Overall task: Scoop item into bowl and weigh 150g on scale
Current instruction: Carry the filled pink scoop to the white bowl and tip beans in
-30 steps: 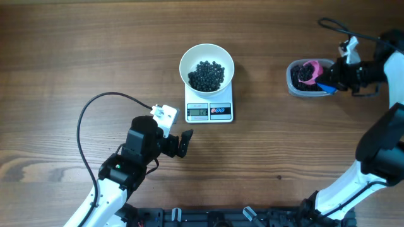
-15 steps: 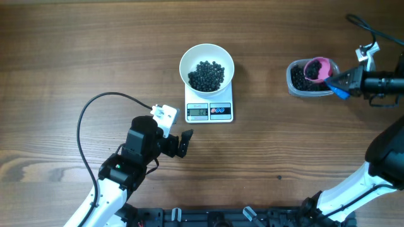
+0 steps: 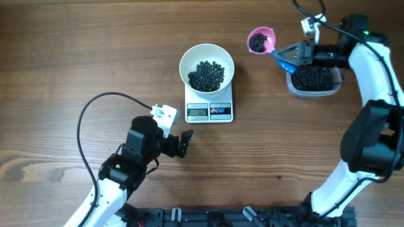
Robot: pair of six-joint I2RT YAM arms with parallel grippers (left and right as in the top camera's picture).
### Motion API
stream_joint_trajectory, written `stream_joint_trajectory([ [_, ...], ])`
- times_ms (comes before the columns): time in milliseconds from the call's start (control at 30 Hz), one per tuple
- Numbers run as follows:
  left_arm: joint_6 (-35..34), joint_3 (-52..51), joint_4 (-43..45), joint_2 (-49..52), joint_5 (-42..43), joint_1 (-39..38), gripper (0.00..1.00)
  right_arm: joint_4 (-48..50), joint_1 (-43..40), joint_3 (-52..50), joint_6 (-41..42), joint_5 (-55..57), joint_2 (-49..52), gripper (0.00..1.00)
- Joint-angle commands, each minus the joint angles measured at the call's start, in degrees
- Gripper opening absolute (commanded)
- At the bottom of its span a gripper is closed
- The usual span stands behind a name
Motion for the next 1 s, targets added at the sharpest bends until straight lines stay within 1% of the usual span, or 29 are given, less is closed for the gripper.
stream_joint_trajectory([
  [0, -0.59, -0.2, -0.04, -0.44, -0.35, 0.24, 1.0, 3.78, 4.74, 0.46, 8.35, -1.51, 0.79, 0.04],
  [67, -0.61, -0.2, -0.04, -0.44, -0.35, 0.24, 1.0, 4.61, 8.15, 1.68, 10.19, 2.43, 0.79, 0.04],
  [167, -0.61, -0.2, -0.04, -0.44, -0.35, 0.24, 1.0, 4.57, 12.68, 2.97, 10.58, 5.73, 0.74, 0.04],
  [233, -0.61, -0.2, -0.04, -0.44, -0.35, 0.24, 1.0, 4.28, 15.02, 2.99, 11.72, 10.45, 0.68, 0.04],
  [300, -0.59, -0.2, -0.04, -0.44, -0.35, 0.24, 1.0, 3.32, 18.05, 3.02, 11.72, 18.21, -0.52, 0.04],
  [367, -0.59, -0.2, -0.04, -0.44, -0.35, 0.24, 1.0, 2.6, 20.61, 3.85, 11.74, 26.71, -2.36, 0.04],
  [433, -0.59, -0.2, -0.04, -0.44, -0.35, 0.24, 1.0, 2.34, 25.05, 5.77, 11.76, 40.09, -4.87, 0.04],
  [467, -0.59, -0.2, -0.04, -0.44, -0.35, 0.24, 1.0, 2.36, 26.32, 6.19, 11.76, 43.63, -5.2, 0.04],
  [600, -0.59, -0.2, -0.04, -0.44, -0.35, 0.24, 1.0, 3.85, 35.32, 8.39, 11.56, 64.32, -5.44, 0.04],
  [633, -0.59, -0.2, -0.04, -0.44, -0.35, 0.24, 1.0, 4.87, 38.01, 8.41, 11.56, 71.32, -5.44, 0.04],
  [733, -0.61, -0.2, -0.04, -0.44, -0.35, 0.24, 1.0, 4.33, 43.6, 8.41, 11.37, 87.08, -5.44, 0.04],
  [833, -0.59, -0.2, -0.04, -0.44, -0.35, 0.24, 1.0, 4.22, 46.36, 8.41, 8.46, 95.1, -5.44, 0.04],
  [967, -0.59, -0.2, -0.04, -0.44, -0.35, 0.24, 1.0, 4.39, 46.49, 8.41, 8.35, 95.03, -5.44, 0.04],
])
